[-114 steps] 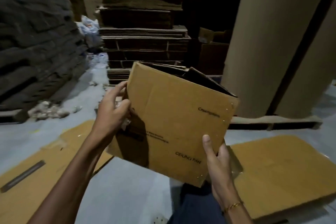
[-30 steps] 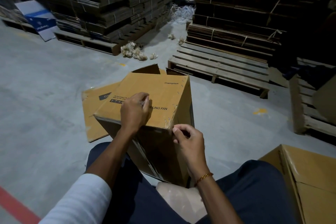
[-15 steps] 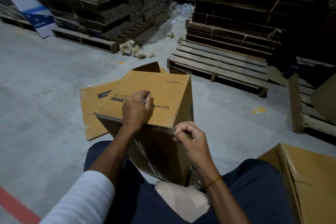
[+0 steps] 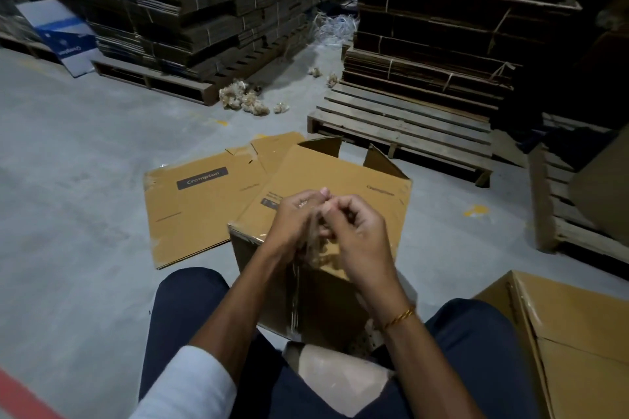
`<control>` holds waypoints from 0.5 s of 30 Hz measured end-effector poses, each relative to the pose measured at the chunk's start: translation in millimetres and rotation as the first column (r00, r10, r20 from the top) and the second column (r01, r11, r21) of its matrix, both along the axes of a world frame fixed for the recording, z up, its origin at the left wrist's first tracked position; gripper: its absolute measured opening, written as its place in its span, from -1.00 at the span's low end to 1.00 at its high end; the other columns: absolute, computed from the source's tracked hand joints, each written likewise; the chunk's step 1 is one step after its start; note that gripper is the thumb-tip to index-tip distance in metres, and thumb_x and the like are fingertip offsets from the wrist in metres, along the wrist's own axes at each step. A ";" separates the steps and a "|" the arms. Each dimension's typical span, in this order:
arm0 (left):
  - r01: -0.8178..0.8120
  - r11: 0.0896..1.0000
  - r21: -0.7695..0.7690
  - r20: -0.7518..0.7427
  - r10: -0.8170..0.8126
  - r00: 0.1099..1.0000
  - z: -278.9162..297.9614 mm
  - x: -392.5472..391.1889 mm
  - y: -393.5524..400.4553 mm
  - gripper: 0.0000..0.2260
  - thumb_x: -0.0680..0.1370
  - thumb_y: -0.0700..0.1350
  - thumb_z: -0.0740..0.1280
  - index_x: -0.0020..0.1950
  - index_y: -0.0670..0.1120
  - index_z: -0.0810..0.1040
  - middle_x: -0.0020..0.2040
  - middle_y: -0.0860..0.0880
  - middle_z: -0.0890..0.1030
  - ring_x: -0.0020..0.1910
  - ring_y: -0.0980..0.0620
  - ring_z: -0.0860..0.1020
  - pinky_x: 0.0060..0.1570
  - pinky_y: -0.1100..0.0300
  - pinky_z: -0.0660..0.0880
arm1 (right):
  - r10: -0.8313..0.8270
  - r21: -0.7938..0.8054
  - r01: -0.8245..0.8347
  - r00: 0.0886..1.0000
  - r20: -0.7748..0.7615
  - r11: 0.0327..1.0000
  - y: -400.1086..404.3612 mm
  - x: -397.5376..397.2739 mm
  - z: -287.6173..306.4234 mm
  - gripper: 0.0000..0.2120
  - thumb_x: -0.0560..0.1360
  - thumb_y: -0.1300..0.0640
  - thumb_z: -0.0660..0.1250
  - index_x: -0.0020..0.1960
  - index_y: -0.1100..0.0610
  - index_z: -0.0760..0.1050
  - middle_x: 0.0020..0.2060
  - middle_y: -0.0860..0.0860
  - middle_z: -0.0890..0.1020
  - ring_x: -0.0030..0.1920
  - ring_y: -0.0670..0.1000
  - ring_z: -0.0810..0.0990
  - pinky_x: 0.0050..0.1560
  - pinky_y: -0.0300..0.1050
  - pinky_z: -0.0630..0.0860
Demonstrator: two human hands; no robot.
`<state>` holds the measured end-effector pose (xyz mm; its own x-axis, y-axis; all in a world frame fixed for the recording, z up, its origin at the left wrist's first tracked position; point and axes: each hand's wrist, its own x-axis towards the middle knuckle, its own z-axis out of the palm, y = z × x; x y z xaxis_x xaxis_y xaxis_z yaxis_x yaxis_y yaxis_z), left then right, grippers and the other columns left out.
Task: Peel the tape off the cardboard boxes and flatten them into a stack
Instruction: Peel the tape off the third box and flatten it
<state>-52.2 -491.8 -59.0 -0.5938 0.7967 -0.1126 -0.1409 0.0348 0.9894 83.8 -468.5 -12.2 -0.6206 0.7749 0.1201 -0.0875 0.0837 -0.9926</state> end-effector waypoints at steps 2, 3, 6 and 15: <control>0.099 0.995 0.019 0.050 -0.100 0.994 6.4 -3.3 -11.3 -0.66 0.67 0.06 0.24 0.14 -0.16 0.66 0.00 -0.14 0.71 -0.16 -0.05 0.66 -0.20 0.12 0.57 | -0.059 -0.176 0.054 0.998 -0.026 0.983 18.2 10.6 3.5 -0.88 0.62 0.18 0.32 -0.05 0.20 0.57 -0.14 0.08 0.71 -0.18 0.02 0.69 -0.16 0.01 0.56; 0.133 0.991 0.027 0.041 -0.134 0.990 8.9 -6.8 -18.4 -0.63 0.67 0.08 0.21 0.18 -0.16 0.65 0.05 -0.14 0.70 -0.16 -0.03 0.64 -0.19 0.11 0.57 | -0.083 -0.214 0.077 0.996 -0.019 0.974 27.3 16.4 4.1 -0.88 0.62 0.18 0.32 -0.04 0.21 0.57 -0.15 0.06 0.71 -0.17 -0.01 0.69 -0.09 0.05 0.49; 0.271 0.958 -0.094 -0.204 -0.285 0.936 14.2 -14.0 -42.3 -0.67 0.61 0.14 0.26 0.25 0.02 0.64 0.14 0.01 0.68 -0.09 0.13 0.64 -0.15 0.22 0.56 | -0.107 -0.237 0.092 0.993 -0.050 0.967 43.3 24.6 8.6 -0.90 0.62 0.20 0.32 -0.04 0.20 0.58 -0.10 0.09 0.71 -0.02 0.06 0.67 0.03 0.03 0.53; -0.143 0.930 -0.338 -0.817 -0.215 0.535 -6.8 -22.3 -55.1 -0.77 0.63 0.04 0.29 0.21 0.01 0.63 -0.01 0.07 0.51 0.01 0.03 0.51 -0.08 0.09 0.42 | 0.195 0.078 -0.191 0.980 -0.044 0.978 17.0 0.5 22.1 -0.92 0.62 0.26 0.32 0.03 0.24 0.58 -0.10 0.16 0.72 -0.03 0.10 0.71 0.01 -0.10 0.65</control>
<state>-74.5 -546.9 -65.8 -0.5255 0.8351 0.1629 0.7433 0.3575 0.5654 84.3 -451.5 9.9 -0.7492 0.6290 0.2074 -0.1595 0.1326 -0.9783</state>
